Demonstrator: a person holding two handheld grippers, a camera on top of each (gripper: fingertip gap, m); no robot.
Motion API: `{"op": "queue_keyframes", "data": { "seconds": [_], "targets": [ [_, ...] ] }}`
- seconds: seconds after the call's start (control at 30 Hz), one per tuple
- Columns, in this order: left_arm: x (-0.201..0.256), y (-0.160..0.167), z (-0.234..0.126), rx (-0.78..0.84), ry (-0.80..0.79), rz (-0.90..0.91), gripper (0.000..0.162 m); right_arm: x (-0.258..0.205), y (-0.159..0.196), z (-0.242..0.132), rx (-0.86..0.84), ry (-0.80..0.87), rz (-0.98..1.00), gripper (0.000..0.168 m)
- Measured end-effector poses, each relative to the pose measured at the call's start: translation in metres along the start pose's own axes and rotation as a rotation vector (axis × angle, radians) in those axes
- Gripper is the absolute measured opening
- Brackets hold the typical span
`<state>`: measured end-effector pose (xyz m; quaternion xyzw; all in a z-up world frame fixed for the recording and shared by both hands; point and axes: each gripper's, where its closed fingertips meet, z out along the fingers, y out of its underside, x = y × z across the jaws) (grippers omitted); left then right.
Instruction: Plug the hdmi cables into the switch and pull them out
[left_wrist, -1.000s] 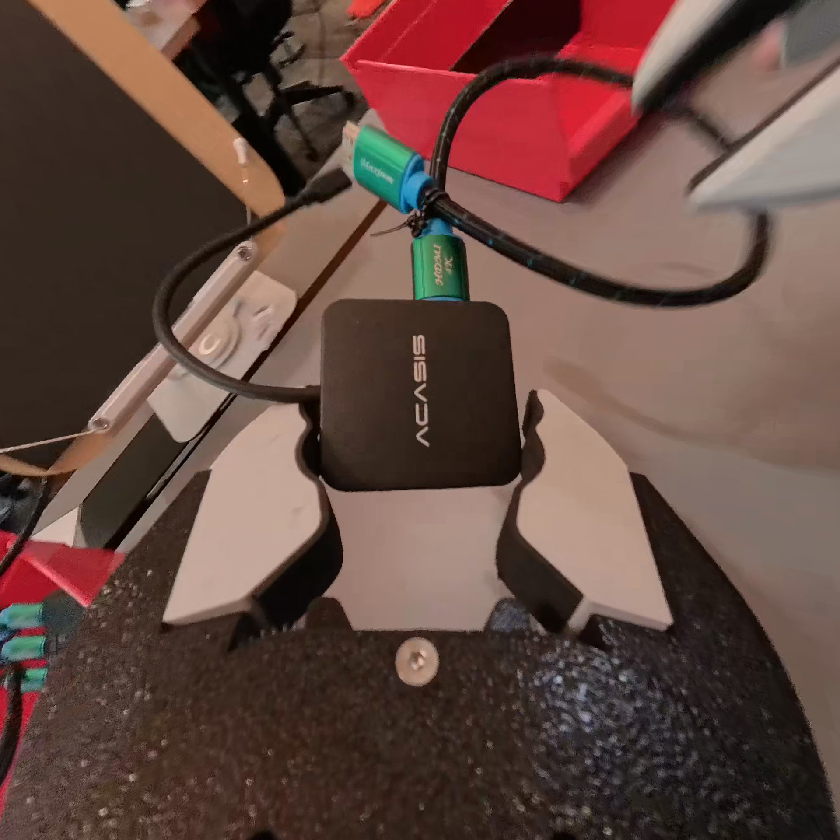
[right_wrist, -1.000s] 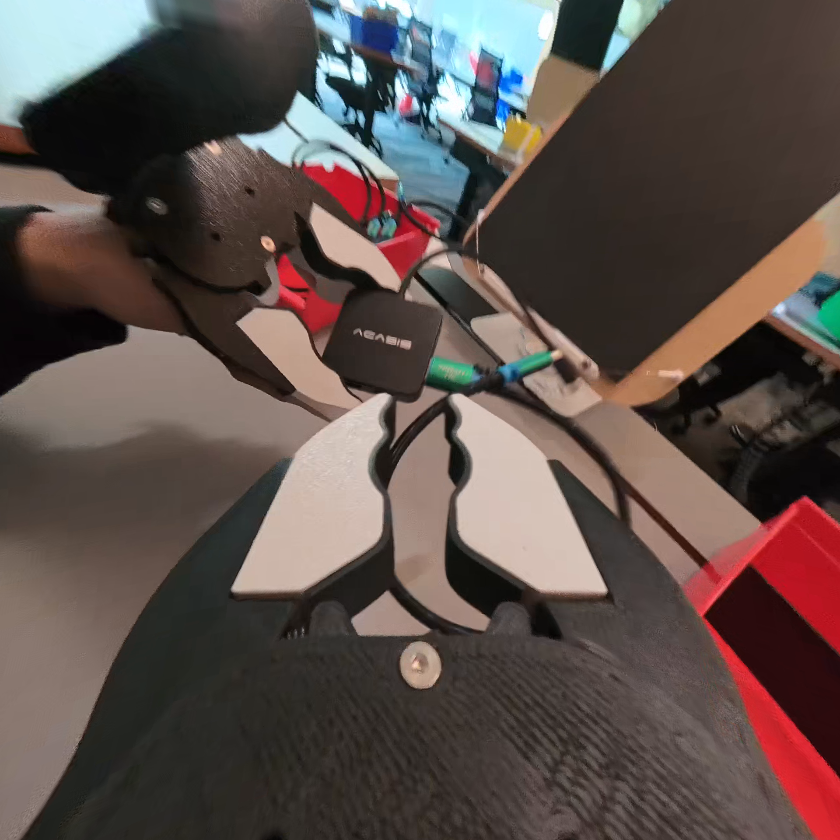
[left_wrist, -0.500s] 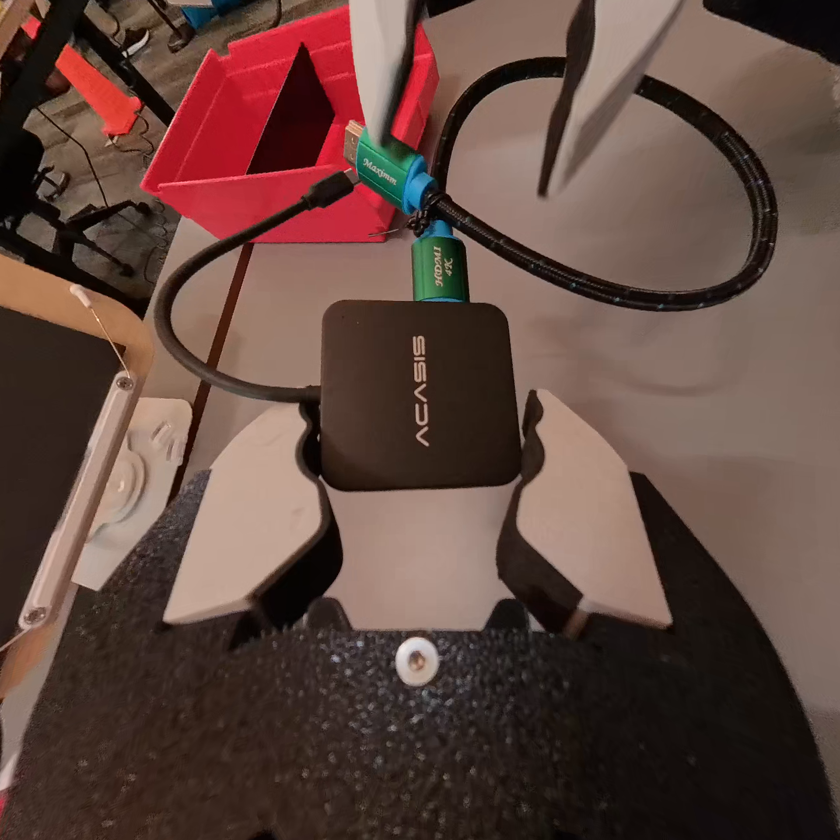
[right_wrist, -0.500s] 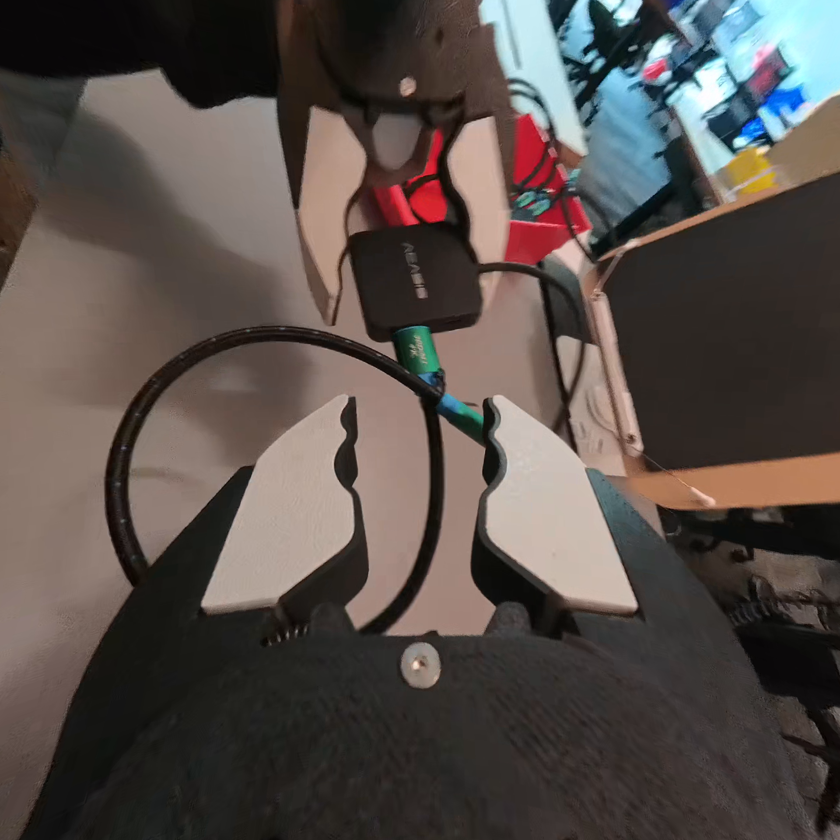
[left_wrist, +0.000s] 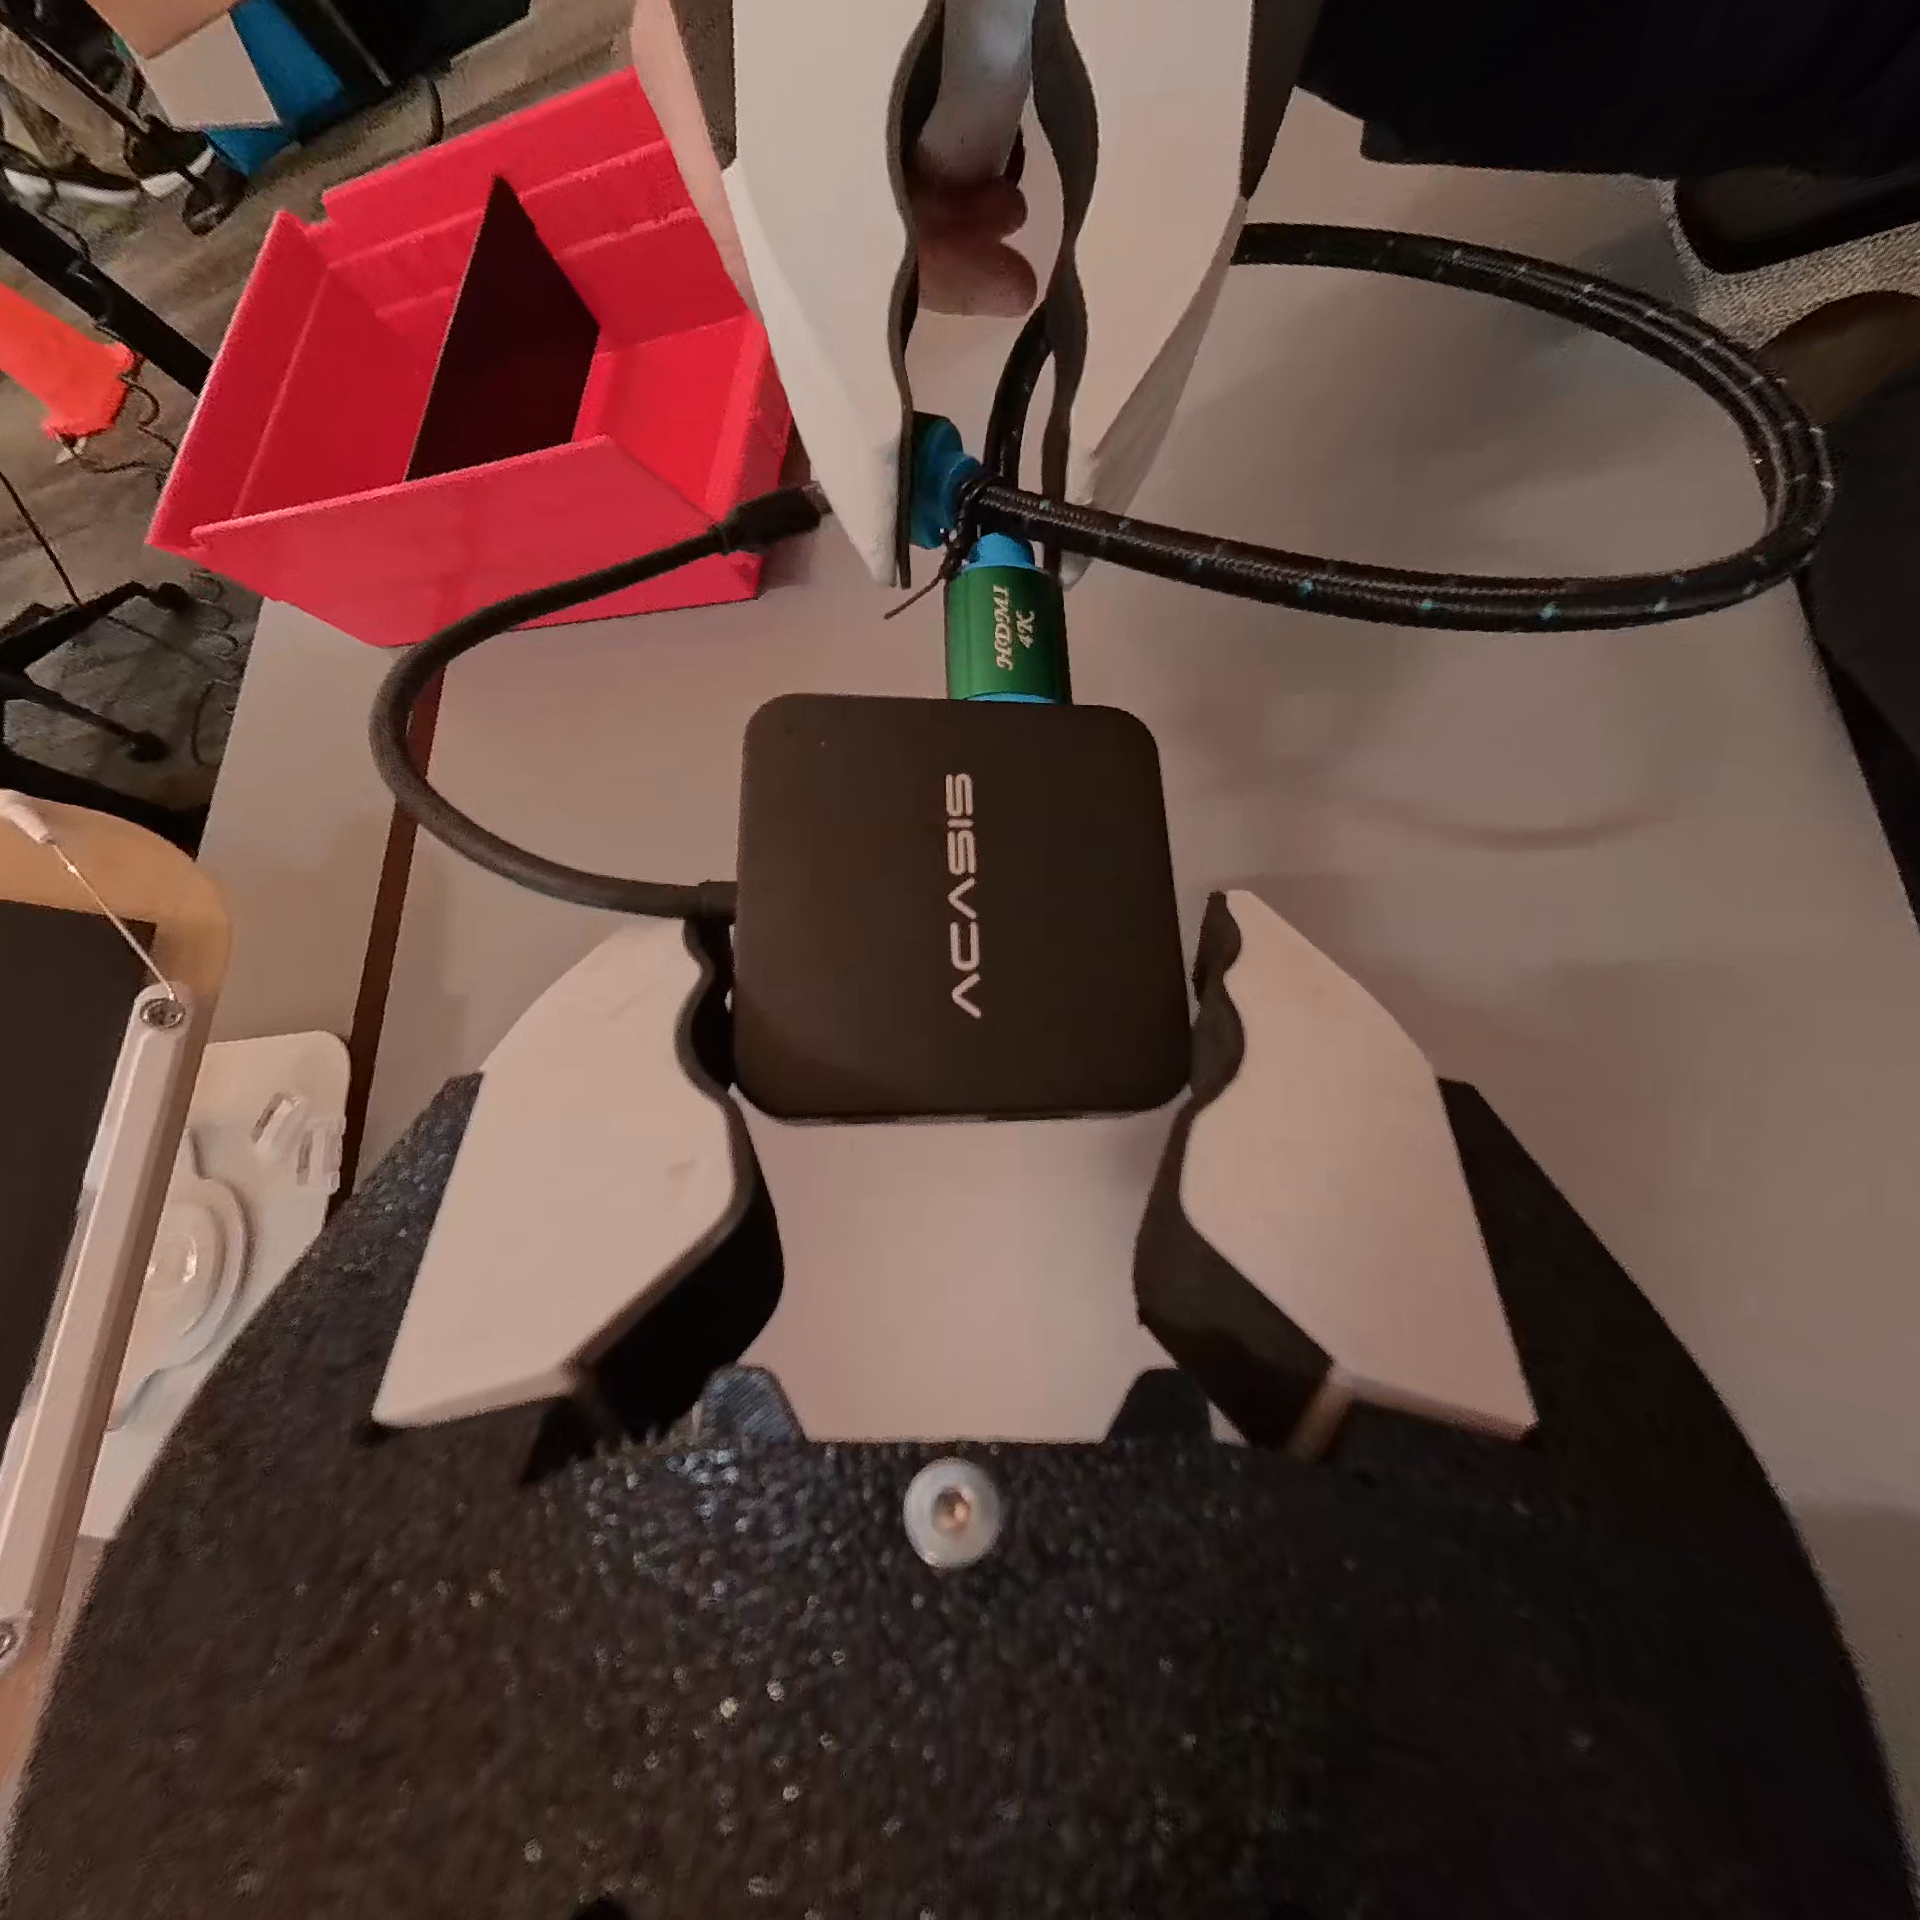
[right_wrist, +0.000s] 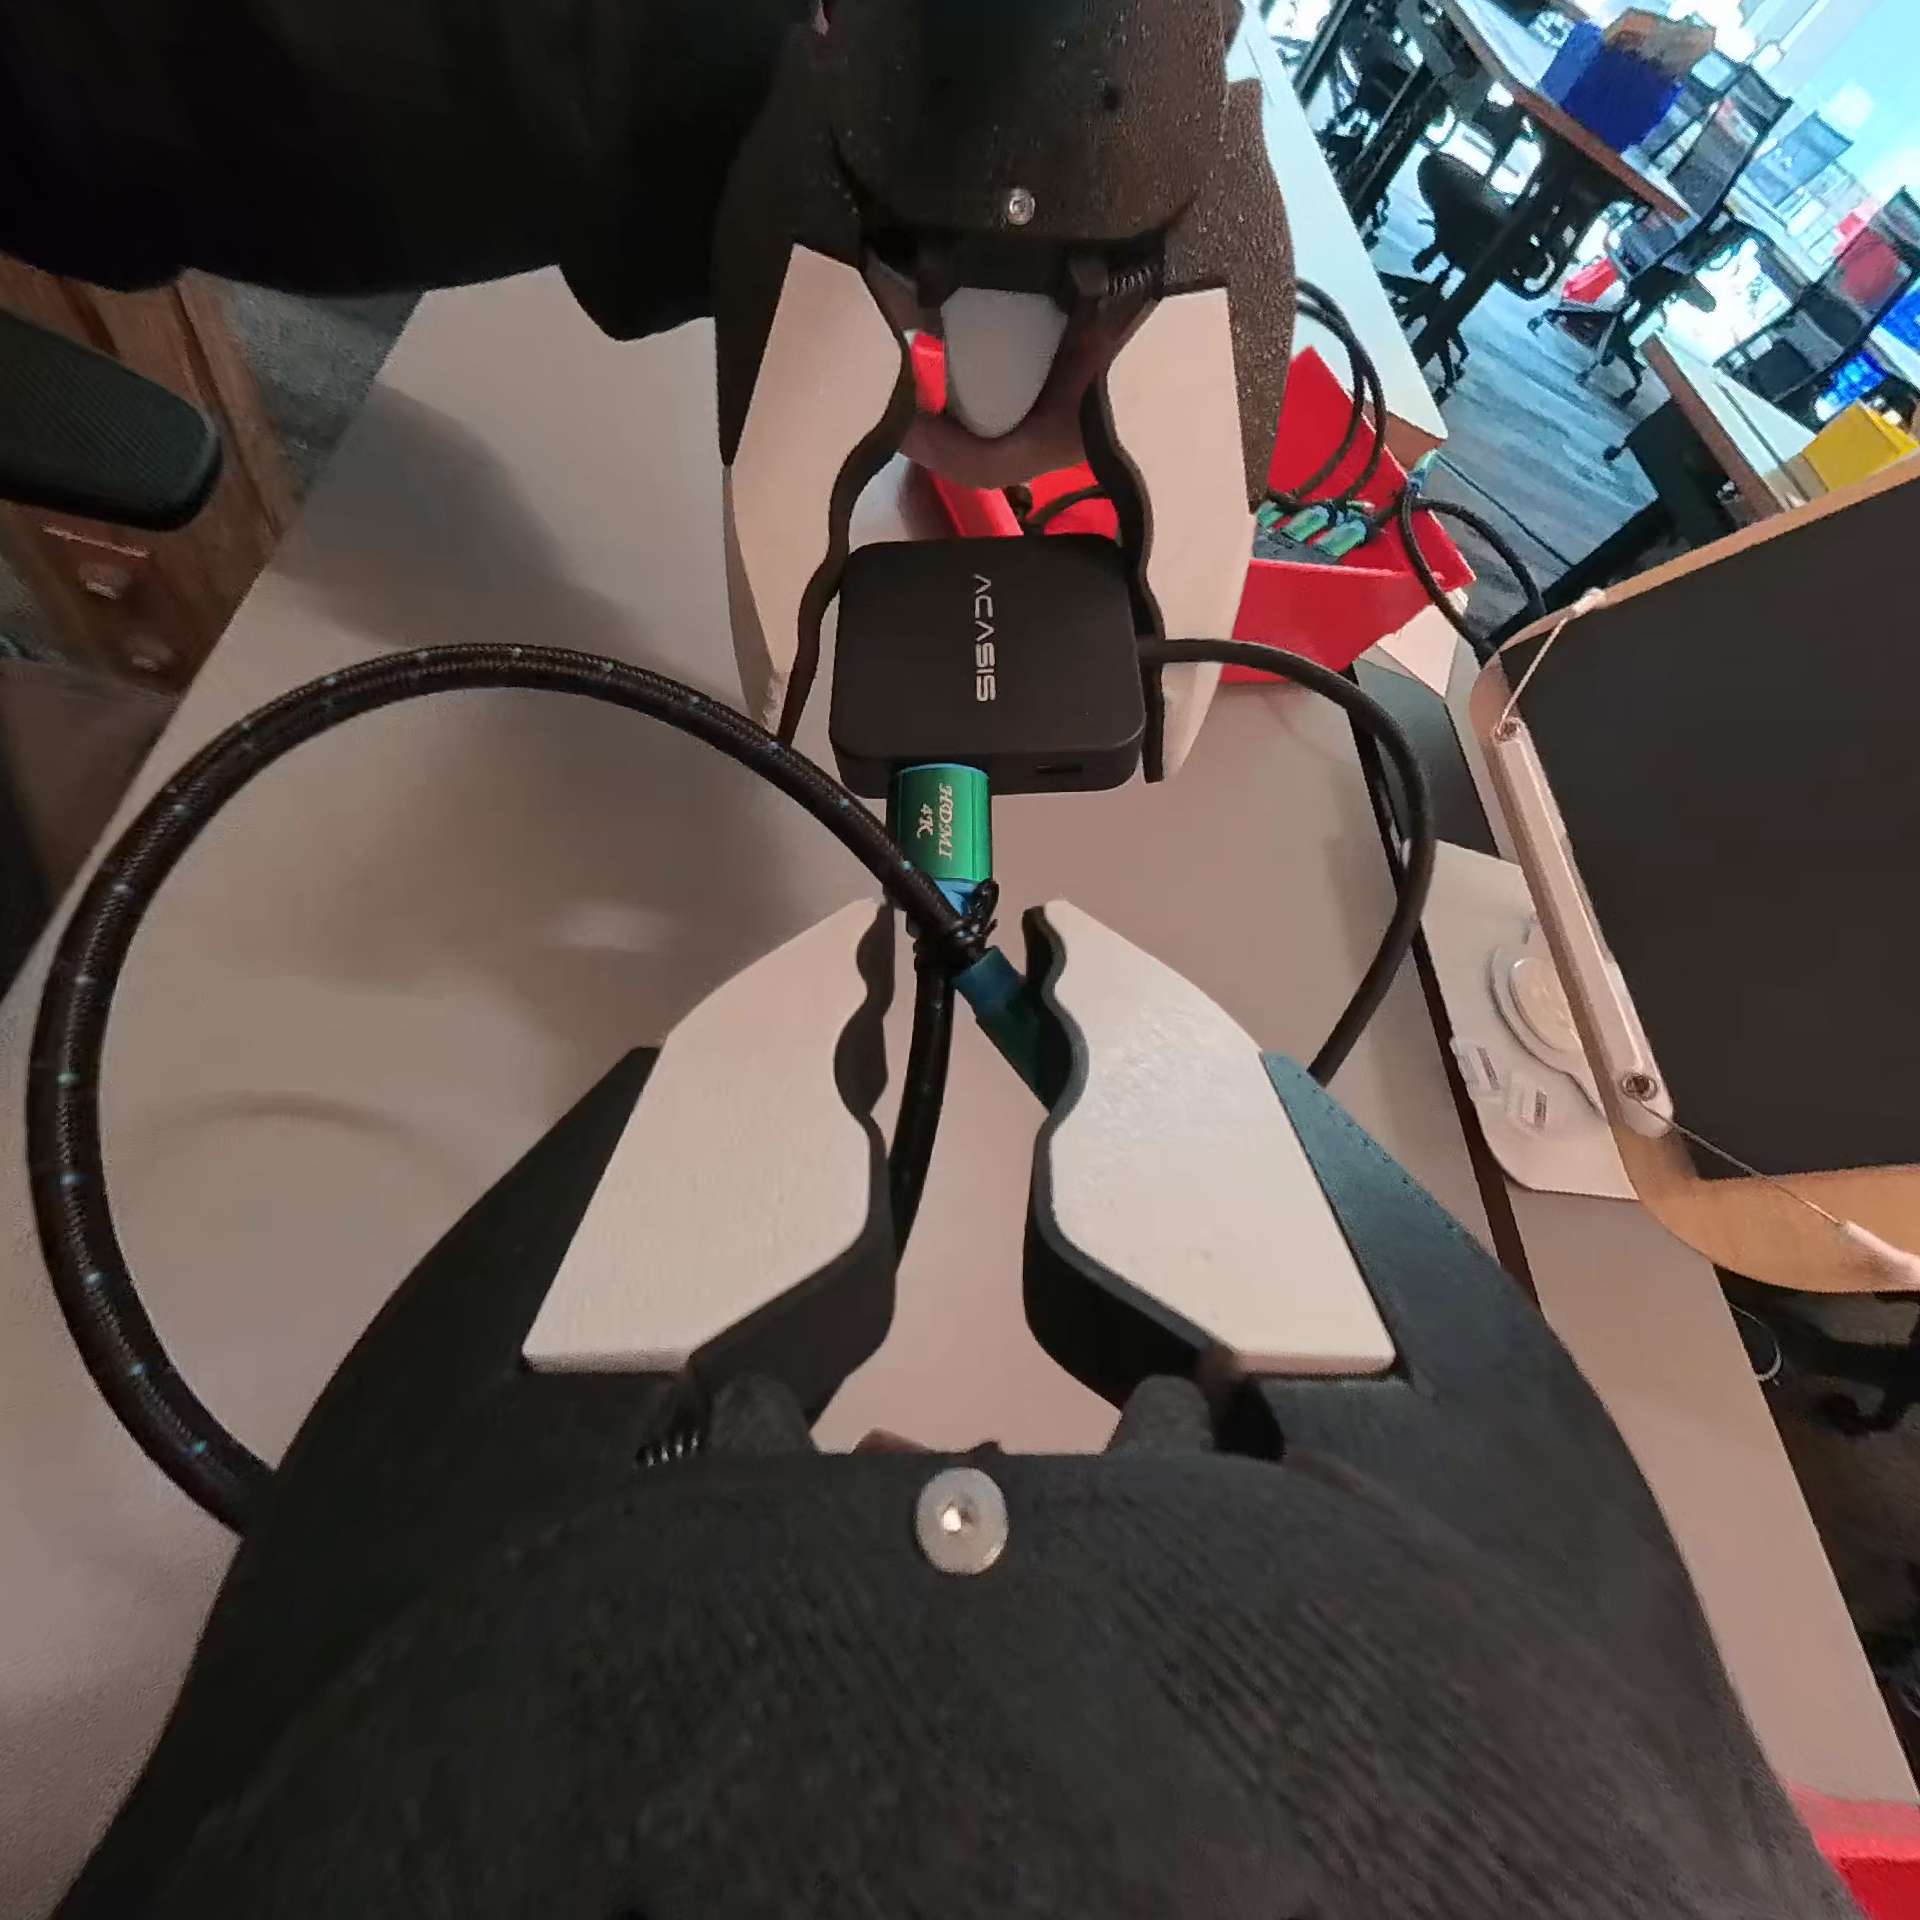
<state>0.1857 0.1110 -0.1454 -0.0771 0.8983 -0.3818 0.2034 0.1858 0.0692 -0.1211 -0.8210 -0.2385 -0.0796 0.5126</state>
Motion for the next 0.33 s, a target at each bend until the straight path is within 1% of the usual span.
{"op": "queue_keyframes", "data": {
  "seconds": [0.13,0.2,0.27,0.33],
  "targets": [
    [0.001,0.003,0.006,-0.004,0.027,-0.006,0.085,-0.002,0.008,0.002,-0.023,0.002,-0.008,0.025],
    [0.001,0.004,0.008,-0.005,0.039,-0.008,0.085,-0.001,0.012,0.003,-0.031,0.01,-0.014,0.022],
    [0.002,0.004,0.01,-0.014,0.048,-0.004,0.085,-0.005,0.015,0.003,-0.058,-0.017,0.001,0.018],
    [0.002,0.005,0.012,-0.029,0.056,0.004,0.085,-0.006,0.018,0.003,-0.074,-0.012,-0.036,0.017]
  ]
}}
